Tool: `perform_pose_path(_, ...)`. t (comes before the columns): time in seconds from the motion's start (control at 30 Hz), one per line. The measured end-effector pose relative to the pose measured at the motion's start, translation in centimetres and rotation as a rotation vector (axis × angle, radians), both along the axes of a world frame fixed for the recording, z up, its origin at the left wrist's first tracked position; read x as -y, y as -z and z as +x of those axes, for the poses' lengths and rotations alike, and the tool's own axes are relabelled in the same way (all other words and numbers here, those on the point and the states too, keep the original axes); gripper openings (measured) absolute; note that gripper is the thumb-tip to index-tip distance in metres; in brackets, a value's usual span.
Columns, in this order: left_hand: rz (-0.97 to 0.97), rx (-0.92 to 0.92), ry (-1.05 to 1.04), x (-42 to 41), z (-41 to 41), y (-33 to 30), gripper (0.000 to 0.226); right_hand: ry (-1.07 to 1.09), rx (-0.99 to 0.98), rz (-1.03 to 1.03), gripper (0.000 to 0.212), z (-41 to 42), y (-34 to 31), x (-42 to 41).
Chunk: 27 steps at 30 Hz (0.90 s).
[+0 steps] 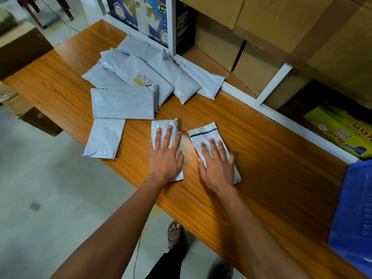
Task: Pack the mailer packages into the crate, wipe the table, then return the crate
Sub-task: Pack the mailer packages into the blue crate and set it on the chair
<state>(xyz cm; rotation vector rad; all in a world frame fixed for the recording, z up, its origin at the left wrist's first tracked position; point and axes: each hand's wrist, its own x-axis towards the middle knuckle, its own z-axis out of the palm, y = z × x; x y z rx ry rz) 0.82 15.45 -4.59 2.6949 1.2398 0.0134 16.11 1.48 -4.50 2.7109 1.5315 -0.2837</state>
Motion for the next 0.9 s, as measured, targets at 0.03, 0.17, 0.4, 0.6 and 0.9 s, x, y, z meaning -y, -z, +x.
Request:
perform_pose_path(0.03,-0.002,-0.001,-0.002,0.1,0.0,0.0,0.071,-0.001,-0.001,-0.007,0.067,-0.3,0.1,0.4)
perform_pose_path(0.17,-0.016,0.018,0.007,0.1,0.1,-0.1,0.075,0.021,-0.052,0.018,0.071,-0.5,-0.6,0.5)
perform_pose_path(0.4,-0.057,0.037,-0.065,-0.7,0.8,0.1,0.082,0.017,-0.022,-0.019,0.074,-0.4,-0.2,1.7)
perform_pose_path(0.6,-0.1,-0.033,0.024,1.7,1.0,-1.0,0.082,0.05,-0.063,-0.048,0.07,-1.0,-1.6,2.6)
perform_pose_path(0.9,-0.184,-0.008,0.208,14.1,3.4,-5.5,0.073,0.18,-0.058,-0.05,0.071,1.8,-6.5,12.7)
